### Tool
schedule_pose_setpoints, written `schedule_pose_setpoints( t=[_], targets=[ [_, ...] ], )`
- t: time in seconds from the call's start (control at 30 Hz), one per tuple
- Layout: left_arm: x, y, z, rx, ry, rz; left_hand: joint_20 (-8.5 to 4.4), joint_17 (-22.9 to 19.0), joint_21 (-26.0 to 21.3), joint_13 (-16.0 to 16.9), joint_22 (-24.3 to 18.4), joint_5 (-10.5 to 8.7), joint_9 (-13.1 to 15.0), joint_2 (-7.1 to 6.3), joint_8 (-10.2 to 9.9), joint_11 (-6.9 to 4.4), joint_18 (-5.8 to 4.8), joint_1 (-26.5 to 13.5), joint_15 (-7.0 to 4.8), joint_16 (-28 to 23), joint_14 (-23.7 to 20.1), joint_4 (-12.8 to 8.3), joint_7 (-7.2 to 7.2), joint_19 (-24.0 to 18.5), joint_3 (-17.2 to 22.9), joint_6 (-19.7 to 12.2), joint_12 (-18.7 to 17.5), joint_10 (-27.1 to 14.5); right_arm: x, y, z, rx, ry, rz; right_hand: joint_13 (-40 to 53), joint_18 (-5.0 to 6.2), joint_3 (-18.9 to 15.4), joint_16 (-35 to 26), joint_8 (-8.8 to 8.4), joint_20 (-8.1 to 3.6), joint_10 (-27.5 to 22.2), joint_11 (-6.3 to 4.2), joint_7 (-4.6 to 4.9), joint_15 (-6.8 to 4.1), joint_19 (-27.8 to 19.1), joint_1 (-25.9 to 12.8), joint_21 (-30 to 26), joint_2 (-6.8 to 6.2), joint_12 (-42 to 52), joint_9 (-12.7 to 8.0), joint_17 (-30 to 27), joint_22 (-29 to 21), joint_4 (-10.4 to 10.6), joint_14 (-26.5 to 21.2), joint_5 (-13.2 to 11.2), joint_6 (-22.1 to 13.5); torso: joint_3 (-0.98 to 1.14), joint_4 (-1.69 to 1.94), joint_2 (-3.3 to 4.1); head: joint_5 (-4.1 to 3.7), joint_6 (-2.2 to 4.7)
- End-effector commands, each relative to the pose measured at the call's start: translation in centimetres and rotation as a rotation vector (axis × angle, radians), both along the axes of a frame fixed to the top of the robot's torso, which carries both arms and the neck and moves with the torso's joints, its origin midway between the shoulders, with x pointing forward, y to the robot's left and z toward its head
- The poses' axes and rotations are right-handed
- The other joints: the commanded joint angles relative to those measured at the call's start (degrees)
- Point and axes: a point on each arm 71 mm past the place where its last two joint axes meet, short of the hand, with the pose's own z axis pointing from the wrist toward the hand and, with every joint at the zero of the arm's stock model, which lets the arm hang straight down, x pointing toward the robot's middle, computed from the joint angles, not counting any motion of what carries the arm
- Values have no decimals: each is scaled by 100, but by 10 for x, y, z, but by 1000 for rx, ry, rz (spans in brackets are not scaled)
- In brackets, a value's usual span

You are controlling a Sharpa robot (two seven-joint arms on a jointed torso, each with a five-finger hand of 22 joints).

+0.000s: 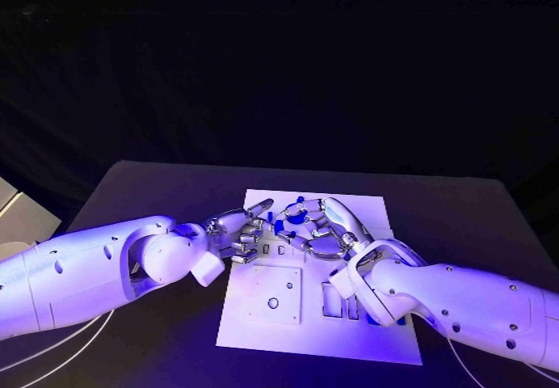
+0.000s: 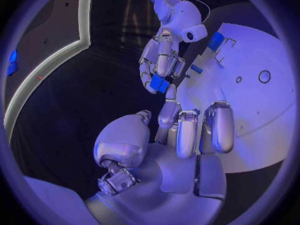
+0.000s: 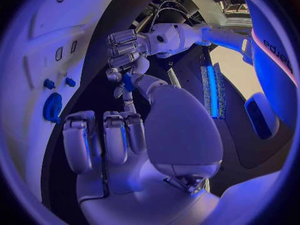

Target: Assemble the parts on the task board

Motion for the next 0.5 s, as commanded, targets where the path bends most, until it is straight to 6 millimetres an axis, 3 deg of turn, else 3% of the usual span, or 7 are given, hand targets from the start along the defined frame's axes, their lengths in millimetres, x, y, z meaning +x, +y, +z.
schedule_pose_setpoints(
  t=[0.03, 0.43, 0.5],
  targets=[
    [0, -1, 2, -17, -10, -1, -3, 1508, 37, 4, 1, 13, 8, 0, 21, -2, -33, 45, -44, 20, 605, -9, 7, 29, -37, 38, 19, 21, -2, 1, 0, 1, -3, 20, 1510, -39, -2, 19, 31, 35, 607, 50, 12, 43, 589, 10, 26, 68, 23, 3, 1509, 1505, -23, 588, 33, 48, 1, 1, 5, -1, 4],
    [3, 6, 0, 20, -13, 28, -20, 1508, 37, -53, 2, 10, 90, -37, -26, 12, -33, 217, -40, 20, 605, -10, 32, 30, -23, -86, -45, -12, -2, 1, 0, 11, 6, 10, 1510, -39, -42, 19, 47, 40, 607, 52, 11, 46, 589, -38, 26, 78, 23, 16, 1509, 1505, -18, 588, -47, 44, 4, -3, 3, -8, 1],
    [5, 10, -1, 33, -16, 55, 3, 1508, 39, -215, 12, 5, 90, -84, -187, 93, -37, 295, 20, 20, 605, -5, 129, 33, -51, -357, -172, -132, -2, 0, 0, 10, 5, 6, 1510, -39, -42, 19, 47, 40, 607, 52, 11, 46, 589, -38, 26, 78, 23, 16, 1509, 1505, -18, 588, -47, 44, 4, -5, 3, -10, -3]
  ],
)
